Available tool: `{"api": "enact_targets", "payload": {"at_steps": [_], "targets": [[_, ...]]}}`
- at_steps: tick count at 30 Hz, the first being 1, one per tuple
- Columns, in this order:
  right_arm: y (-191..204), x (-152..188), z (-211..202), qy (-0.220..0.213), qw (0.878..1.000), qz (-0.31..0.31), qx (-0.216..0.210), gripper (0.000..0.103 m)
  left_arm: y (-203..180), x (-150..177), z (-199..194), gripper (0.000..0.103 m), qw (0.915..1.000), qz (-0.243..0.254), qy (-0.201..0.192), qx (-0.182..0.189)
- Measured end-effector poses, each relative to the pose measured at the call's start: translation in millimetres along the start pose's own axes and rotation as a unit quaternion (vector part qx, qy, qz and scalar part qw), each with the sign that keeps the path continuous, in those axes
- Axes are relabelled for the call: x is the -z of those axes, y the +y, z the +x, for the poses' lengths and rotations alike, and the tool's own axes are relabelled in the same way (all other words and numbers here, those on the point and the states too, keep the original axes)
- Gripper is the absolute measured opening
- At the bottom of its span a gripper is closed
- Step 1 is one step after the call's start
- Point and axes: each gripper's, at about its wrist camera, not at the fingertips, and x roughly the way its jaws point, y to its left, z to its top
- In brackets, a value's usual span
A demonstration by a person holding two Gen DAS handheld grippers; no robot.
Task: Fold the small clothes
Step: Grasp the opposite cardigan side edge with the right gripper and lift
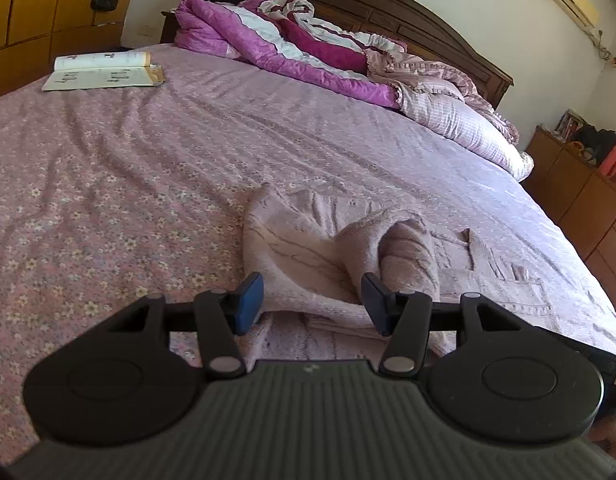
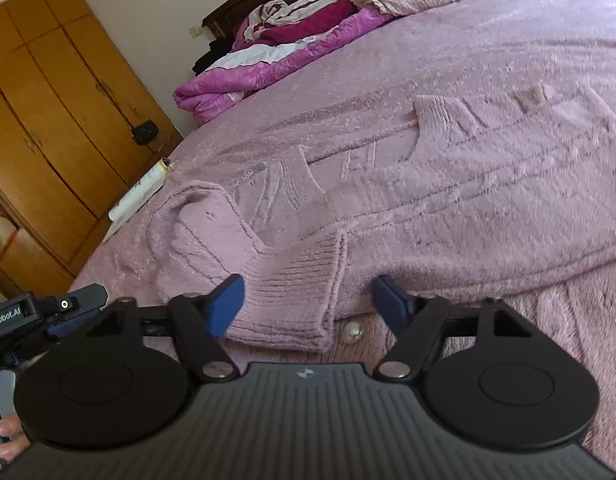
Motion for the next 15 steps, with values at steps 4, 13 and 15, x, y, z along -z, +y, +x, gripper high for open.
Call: {"api": "enact_targets", "payload": {"at_steps": [4,13,15], "targets": [[5,0,-11,-0.014,1.0,-0.007,0.013,0.069,2,-2,1,0.056,1.0,0.001,-0.001,-0.003],[9,-9,3,-0.005,0.999,-0.028,0.021,0.069,2,-3,5,0.056,0.9999,0.003,-0.002,-0.011],[9,-8,14,0.011,1.0,-0.023,0.013,0.069,2,-3,5,0.056,0.9999,0.002,-0.004,-0.012]]}}
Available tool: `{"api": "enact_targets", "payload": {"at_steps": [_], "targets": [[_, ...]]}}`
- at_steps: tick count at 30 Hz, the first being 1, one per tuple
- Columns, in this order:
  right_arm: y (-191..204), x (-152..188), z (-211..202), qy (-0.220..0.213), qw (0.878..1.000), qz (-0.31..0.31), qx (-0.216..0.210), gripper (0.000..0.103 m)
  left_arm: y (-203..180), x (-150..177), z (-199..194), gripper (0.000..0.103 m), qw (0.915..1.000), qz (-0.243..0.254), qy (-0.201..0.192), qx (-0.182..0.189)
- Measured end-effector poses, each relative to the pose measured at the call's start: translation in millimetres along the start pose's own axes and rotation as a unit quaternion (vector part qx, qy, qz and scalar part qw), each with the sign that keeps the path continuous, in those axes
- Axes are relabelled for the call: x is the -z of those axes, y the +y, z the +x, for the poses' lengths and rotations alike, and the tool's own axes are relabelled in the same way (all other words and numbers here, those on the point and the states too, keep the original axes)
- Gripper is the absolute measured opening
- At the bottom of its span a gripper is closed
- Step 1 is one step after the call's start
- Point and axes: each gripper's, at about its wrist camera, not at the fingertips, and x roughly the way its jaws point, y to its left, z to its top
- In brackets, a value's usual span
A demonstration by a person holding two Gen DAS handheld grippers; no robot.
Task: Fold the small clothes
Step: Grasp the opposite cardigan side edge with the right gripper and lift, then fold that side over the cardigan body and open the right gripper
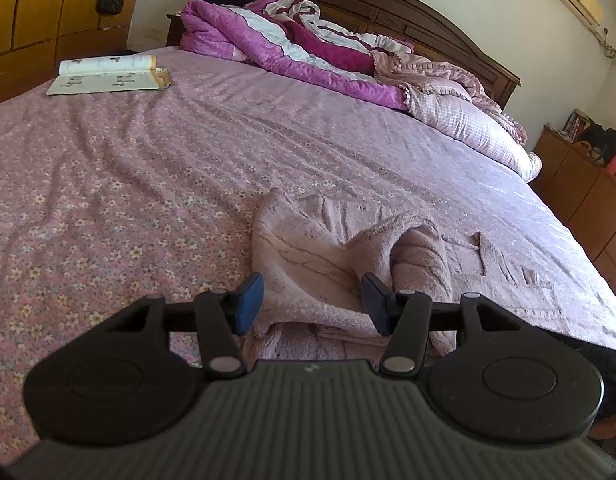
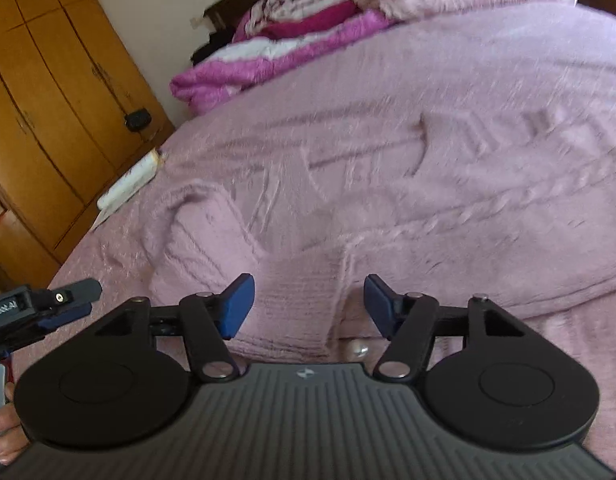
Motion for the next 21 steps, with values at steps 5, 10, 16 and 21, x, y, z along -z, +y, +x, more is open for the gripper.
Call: {"api": "enact_targets", "payload": {"at_steps": [5,10,16,21], "targets": [[6,-2,10,0.016,1.0,-0.004,-0.021,0.024,-1,-3,2,0.056,0.9999,0.002,-0.007,0.007],[6,-19,-2,0.001,0.999,-0.003,-0.039,0.009,-2,-7,16,0.056,0.9999,0.008,-0.009,0.002],[10,-60,-39,-0.046,0.998,-0.023,-0.043,0.008,-10,-9,34,0.056,0.9996,0.025,-0.007,-0.005],[3,-103,-67,-0.069,0.996,-0.039,-0.036,0.008,-18,-6,39,0.056,0.9982,0.056,-0.016,-0.016]]}}
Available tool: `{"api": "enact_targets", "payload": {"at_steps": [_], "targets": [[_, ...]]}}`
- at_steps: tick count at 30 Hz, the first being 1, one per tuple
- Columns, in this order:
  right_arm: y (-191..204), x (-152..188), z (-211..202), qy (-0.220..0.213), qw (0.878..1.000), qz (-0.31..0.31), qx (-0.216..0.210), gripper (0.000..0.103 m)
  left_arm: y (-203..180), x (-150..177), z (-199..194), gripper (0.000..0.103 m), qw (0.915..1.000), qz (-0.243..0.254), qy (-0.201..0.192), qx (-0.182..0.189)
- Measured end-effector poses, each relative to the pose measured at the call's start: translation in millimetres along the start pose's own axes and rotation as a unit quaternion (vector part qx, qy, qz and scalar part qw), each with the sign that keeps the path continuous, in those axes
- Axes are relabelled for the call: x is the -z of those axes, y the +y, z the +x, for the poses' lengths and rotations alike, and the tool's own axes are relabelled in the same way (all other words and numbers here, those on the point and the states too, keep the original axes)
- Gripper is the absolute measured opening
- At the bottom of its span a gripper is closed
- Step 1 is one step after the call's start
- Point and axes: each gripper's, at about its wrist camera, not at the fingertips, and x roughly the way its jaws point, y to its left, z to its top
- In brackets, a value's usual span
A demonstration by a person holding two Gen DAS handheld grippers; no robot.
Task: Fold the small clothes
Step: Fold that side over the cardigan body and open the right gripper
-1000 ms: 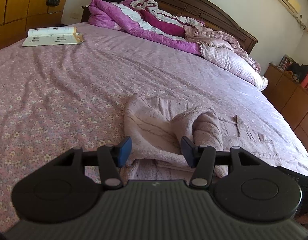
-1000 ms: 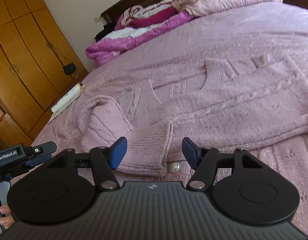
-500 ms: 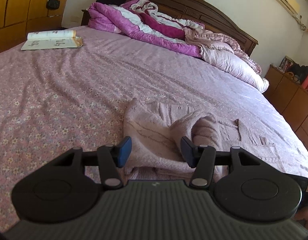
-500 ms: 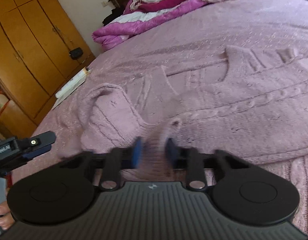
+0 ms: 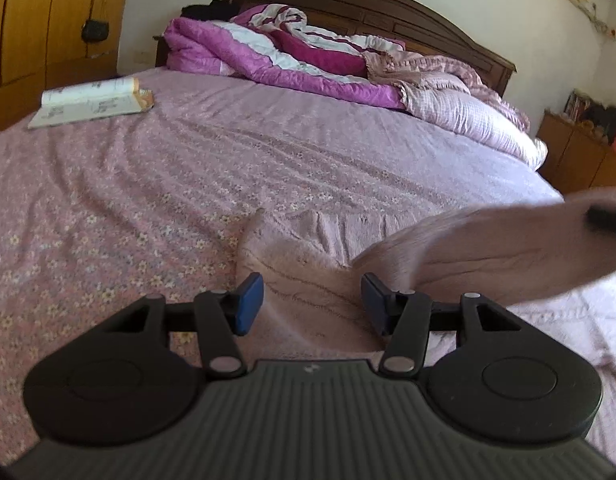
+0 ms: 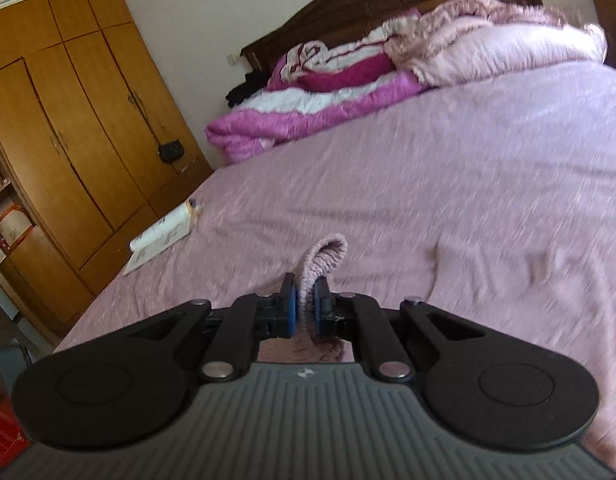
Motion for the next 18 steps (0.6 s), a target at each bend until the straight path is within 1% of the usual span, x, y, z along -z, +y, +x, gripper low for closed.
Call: {"api": "enact_targets", "payload": {"at_steps": [4,8,11,14,16,18], "targets": [[-16,-27,-18,-0.01,1.0,-0.008,0.021,0.008,-4,1,3,0.056,0.9999,0.015,-0.002,0.0],[-35,-42,-33,-0.017,0.999,-0.013,0.041,0.008,-5,5,9,0.056,0.9995,0.029,0.001,-0.009],[-47,-44,-40,-0.017,0.998,-0.018,0.056,0.008,-5,9,14,0.056,0.9995,0.03,0.005,-0.014],[-55,-40,-42,-0.01,0.998,-0.019,0.061,0.008,-4,14,20,0.056,0.9993,0.03,0.01,-0.019],[-56,-39,-39,-0.005,0.998,-0.024,0.065,0.008,-3,16,25,0.056,0.9989,0.036,0.013,-0.029],[-52,-40,-39,-0.012,0.997,-0.04,0.063,0.008,-3,19,29,0.056,0.9983,0.039,0.013,-0.041]]}}
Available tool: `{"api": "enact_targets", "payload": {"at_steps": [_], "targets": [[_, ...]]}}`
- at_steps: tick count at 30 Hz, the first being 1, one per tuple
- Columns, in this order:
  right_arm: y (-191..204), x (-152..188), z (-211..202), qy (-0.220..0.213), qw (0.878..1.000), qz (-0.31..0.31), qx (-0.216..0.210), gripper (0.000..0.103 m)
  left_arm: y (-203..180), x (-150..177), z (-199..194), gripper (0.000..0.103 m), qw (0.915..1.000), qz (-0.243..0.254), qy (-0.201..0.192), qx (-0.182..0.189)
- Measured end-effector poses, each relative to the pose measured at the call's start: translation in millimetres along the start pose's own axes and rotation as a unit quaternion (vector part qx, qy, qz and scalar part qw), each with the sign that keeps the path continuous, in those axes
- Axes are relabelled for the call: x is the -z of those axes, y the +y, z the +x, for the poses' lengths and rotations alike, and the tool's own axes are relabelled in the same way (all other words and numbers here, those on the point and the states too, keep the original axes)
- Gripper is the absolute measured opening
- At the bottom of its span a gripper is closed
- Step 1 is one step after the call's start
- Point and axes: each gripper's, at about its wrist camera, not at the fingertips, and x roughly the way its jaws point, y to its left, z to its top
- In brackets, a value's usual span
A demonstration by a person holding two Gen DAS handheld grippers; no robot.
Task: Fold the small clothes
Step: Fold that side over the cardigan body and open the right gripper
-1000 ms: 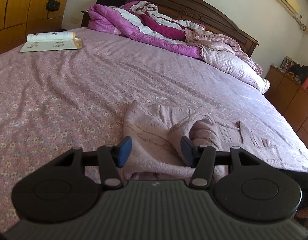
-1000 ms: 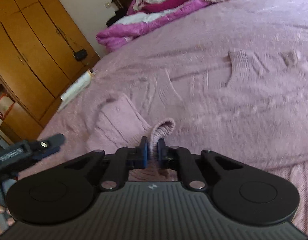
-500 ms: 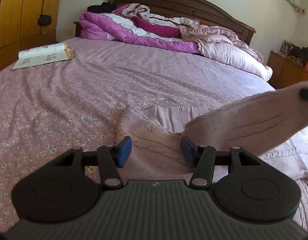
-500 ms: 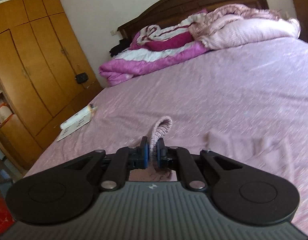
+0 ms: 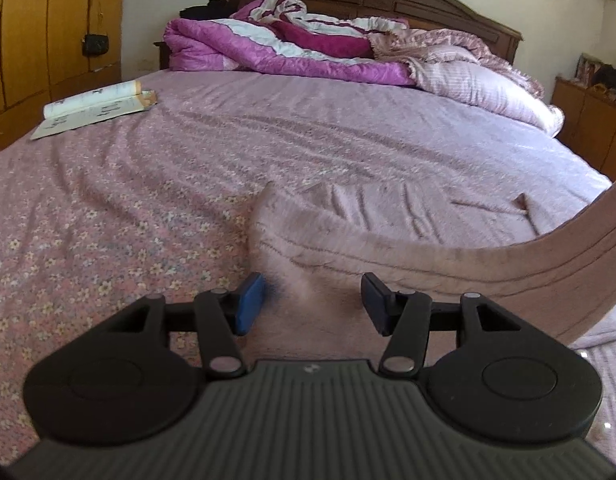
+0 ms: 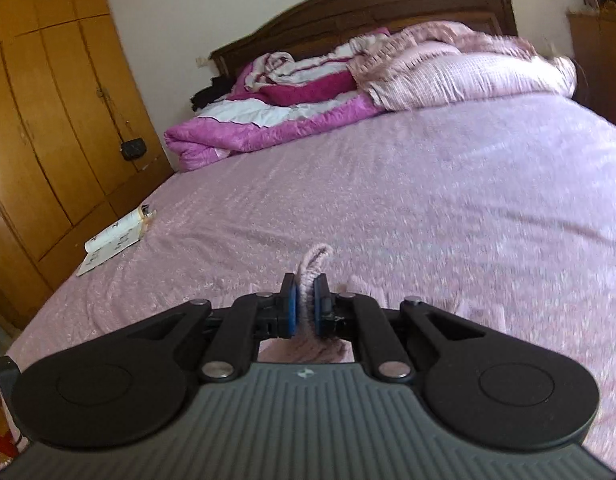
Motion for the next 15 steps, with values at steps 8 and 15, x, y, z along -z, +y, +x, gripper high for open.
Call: {"api": "enact_targets", "payload": {"at_steps": [8,15], "targets": [[-6,14,3,-0.024,0.995,-0.061,0.072,0.008,1,6,9,0.056,0.9997,-0.018,-0.001,-0.019],[-61,79,46,0.058,0.991,0.009,0.121,0.008,-3,7,10,0.059,0.9997,-0.006,0.002,-0.023]]}}
